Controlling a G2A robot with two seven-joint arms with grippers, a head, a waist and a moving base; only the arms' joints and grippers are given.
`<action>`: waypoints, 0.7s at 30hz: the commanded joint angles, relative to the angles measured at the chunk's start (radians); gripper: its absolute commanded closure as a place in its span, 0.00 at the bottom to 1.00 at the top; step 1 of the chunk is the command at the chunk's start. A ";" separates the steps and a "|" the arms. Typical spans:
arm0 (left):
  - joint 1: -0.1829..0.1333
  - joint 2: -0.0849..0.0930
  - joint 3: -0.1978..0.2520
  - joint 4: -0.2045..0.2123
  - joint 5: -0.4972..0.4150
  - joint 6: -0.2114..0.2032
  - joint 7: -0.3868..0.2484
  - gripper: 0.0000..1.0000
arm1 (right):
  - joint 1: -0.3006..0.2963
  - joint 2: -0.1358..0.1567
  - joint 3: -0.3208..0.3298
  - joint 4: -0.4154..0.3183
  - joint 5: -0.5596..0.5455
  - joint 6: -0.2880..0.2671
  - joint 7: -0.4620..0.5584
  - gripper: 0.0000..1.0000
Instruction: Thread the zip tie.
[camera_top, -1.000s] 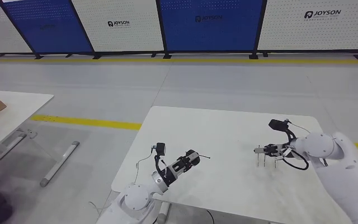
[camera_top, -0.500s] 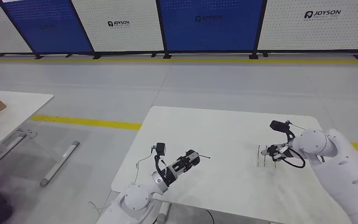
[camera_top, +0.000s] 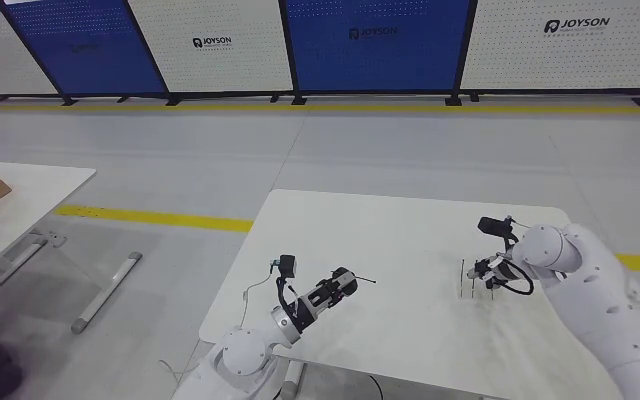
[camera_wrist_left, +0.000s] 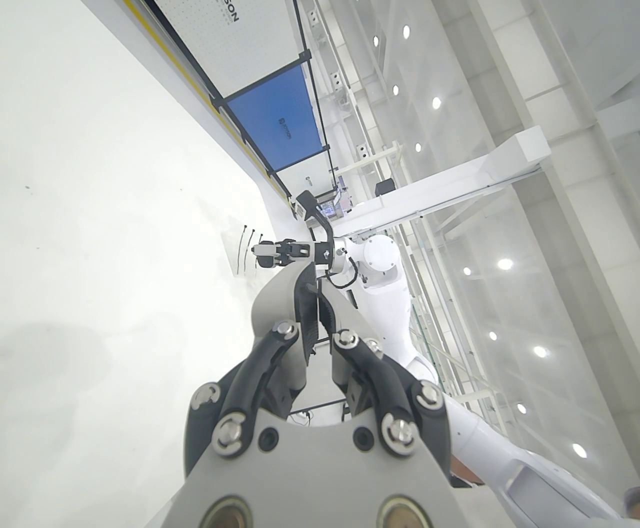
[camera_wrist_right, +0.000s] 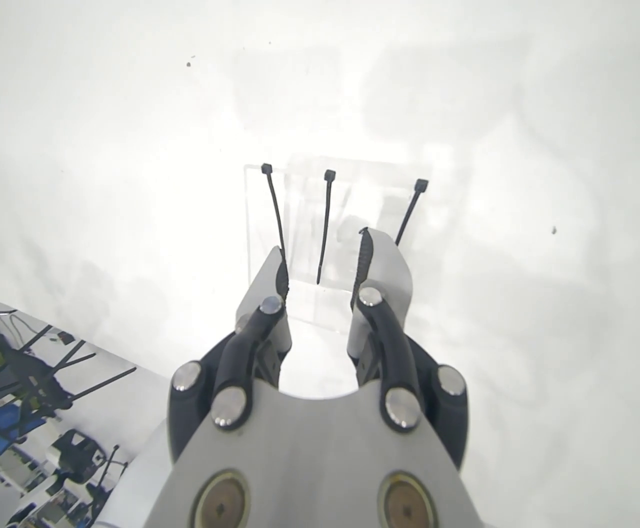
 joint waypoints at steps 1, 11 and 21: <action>0.000 0.000 0.000 0.000 0.000 0.000 0.000 1.00 | 0.010 -0.007 -0.009 0.018 0.002 -0.001 0.001 0.71; 0.000 0.000 0.000 0.000 0.000 0.000 0.000 1.00 | 0.051 -0.046 -0.059 0.105 0.003 -0.018 0.002 0.76; 0.000 0.000 0.000 0.000 0.000 0.000 0.000 1.00 | 0.096 -0.091 -0.105 0.206 0.006 -0.031 -0.004 0.78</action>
